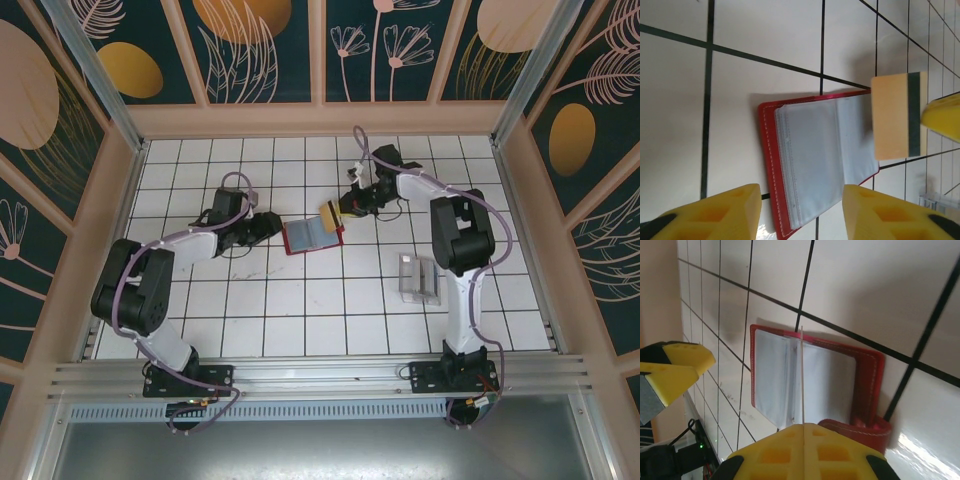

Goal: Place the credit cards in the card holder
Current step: Insert the credit card into the card slot.

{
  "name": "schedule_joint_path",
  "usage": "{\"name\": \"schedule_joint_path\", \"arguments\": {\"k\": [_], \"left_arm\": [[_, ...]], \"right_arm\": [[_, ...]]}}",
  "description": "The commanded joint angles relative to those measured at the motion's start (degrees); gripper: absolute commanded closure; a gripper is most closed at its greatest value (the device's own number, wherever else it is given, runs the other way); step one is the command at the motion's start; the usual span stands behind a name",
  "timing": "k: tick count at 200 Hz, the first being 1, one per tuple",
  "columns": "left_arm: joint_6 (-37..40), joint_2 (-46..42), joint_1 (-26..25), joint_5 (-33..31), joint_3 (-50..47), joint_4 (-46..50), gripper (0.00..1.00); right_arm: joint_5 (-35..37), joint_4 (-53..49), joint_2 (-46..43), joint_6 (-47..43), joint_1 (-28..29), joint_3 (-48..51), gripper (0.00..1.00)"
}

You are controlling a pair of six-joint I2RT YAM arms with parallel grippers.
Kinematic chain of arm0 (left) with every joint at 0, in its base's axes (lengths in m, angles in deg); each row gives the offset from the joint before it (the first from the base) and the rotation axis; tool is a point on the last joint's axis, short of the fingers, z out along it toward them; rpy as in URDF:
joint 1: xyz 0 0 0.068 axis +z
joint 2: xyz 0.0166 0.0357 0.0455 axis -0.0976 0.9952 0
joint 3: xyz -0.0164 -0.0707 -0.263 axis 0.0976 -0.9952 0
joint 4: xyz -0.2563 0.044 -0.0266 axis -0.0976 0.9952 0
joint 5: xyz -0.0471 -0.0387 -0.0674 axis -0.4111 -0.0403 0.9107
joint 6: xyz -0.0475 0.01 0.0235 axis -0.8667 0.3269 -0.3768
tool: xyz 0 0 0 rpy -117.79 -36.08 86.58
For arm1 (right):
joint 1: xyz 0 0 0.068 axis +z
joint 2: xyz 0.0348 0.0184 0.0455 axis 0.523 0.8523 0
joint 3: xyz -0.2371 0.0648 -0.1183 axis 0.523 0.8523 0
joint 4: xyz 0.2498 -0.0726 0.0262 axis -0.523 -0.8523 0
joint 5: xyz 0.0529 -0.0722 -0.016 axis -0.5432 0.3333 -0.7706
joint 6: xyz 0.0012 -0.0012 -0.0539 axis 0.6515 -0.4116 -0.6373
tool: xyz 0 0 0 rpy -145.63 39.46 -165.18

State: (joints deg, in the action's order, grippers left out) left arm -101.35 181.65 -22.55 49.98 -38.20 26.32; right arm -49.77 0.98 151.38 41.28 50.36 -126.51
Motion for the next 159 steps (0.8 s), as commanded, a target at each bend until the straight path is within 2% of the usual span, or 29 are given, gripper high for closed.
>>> {"name": "schedule_joint_path", "arguments": {"k": [1,51,133,159], "left_arm": [[0.4,2.9,-0.7,2.7,1.1,1.2,0.58],[-0.9,4.4,-3.1,-2.9,1.7,0.3,0.71],[-1.9,8.1,-3.9,-4.6,1.5,-0.5,0.71],[-1.9,8.5,-4.0,-6.6,1.6,-0.5,0.81]], "right_arm": [[-5.6,-0.5,1.6,-1.6,1.7,-1.5,1.00],[-6.8,-0.1,4.5,-2.0,2.1,-0.4,1.00],[-10.4,1.7,7.6,-1.5,2.5,0.4,1.00],[-11.1,3.6,7.6,-0.1,2.7,1.4,1.00]]}}
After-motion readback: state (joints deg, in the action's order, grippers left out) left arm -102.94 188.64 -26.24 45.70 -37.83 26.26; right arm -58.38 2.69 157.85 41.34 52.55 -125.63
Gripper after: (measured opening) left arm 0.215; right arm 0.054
